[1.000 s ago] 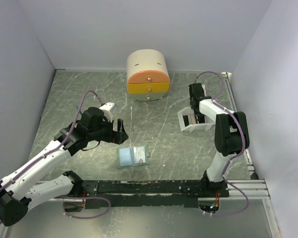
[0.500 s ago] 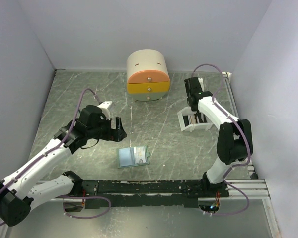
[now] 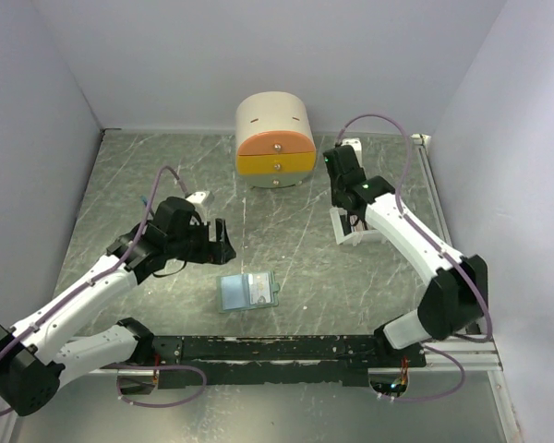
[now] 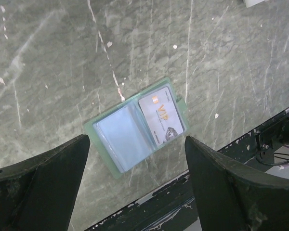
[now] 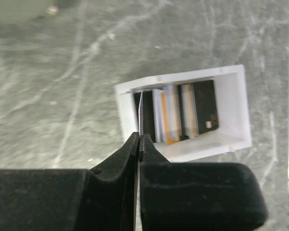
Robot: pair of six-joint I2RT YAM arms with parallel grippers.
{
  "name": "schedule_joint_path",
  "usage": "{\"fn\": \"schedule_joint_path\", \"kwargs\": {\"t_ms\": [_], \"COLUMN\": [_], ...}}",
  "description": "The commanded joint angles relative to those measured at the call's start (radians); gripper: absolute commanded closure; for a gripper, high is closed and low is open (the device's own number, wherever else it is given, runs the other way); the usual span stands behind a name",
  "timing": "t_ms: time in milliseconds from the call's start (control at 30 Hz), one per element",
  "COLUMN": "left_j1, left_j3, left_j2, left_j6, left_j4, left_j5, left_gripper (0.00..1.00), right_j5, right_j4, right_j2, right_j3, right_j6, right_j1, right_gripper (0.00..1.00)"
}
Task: Put the credit cards into the card holder
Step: Pick up the credit card from the storage box.
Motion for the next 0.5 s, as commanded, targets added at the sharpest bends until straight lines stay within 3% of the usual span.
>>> {"fn": "schedule_joint_path", "kwargs": {"t_ms": [0,267,467], "left_j1": [0.006,0.008,0.009], "left_j3": [-0.031,-0.118,-0.148], "left_j2": [0.008,0.037,0.010], "left_j6": [-0.072,-0.197,-0.232], "left_j4": [-0.023,0.015,0.004], "left_j5": [0.014,0.069,0.067], "left_gripper": [0.09,0.18,0.25], "right_j5": [-0.106,-0.323,-0.415], "right_j4": [0.021,0.188,0.311], "right_j2": [-0.115,-0.317,-0.323], "right_j3": [-0.024,-0.174,-0.257], "right_j6": [0.078,0.135,0.252], "right_j1": [0.066,0.150,0.289], "right_gripper": [1.00,1.00,1.00]}}
